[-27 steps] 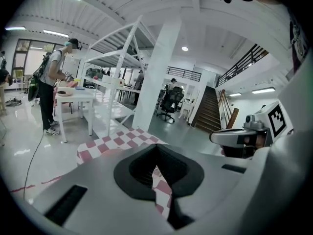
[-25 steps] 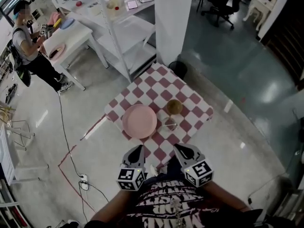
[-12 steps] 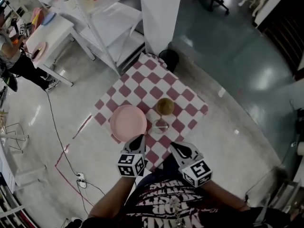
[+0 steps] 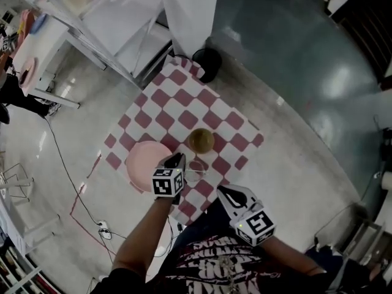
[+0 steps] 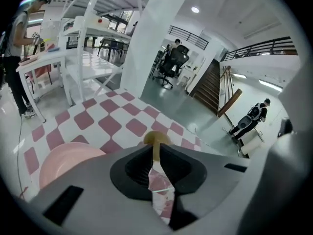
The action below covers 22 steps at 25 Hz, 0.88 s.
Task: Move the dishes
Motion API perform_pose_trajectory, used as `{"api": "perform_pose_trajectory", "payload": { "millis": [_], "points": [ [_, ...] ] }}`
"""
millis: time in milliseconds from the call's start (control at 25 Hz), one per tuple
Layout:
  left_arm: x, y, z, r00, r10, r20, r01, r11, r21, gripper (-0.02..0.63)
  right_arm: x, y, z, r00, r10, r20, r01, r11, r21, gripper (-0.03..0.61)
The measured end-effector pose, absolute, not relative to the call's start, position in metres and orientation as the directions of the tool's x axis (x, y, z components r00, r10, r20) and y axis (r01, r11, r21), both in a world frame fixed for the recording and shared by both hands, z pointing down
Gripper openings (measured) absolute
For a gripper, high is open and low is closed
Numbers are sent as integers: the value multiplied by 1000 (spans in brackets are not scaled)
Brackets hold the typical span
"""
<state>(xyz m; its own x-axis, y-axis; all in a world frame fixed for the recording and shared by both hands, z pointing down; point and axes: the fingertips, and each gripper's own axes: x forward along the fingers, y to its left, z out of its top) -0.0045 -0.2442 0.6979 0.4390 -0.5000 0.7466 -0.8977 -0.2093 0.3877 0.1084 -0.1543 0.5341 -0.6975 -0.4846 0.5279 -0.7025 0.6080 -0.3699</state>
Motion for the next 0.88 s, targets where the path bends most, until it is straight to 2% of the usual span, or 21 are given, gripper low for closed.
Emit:
{"api": "perform_pose_trajectory", "payload": {
  "millis": [280, 480, 640, 680, 760, 880],
  "points": [
    [10, -282, 771, 444, -336, 830, -896, -156, 416, 144, 142, -176, 556, -677, -487, 552, -730, 539, -421, 35],
    [15, -283, 812, 414, -227, 881, -910, -126, 395, 153, 159, -187, 563, -664, -500, 557, -746, 502, -438, 35],
    [18, -282, 834, 404, -195, 894, -915, -87, 394, 153, 168, -191, 568, -660, -497, 563, -749, 484, -452, 35],
    [17, -282, 837, 399, -196, 896, -917, -83, 390, 143, 170, -191, 568, -661, -498, 562, -749, 481, -455, 35],
    [17, -280, 840, 393, -204, 897, -920, -86, 383, 63, 171, -193, 567, -664, -499, 557, -747, 481, -459, 35],
    [19, -279, 831, 412, -216, 885, -911, -99, 400, 39, 168, -196, 564, -677, -492, 548, -735, 494, -464, 37]
  ]
}}
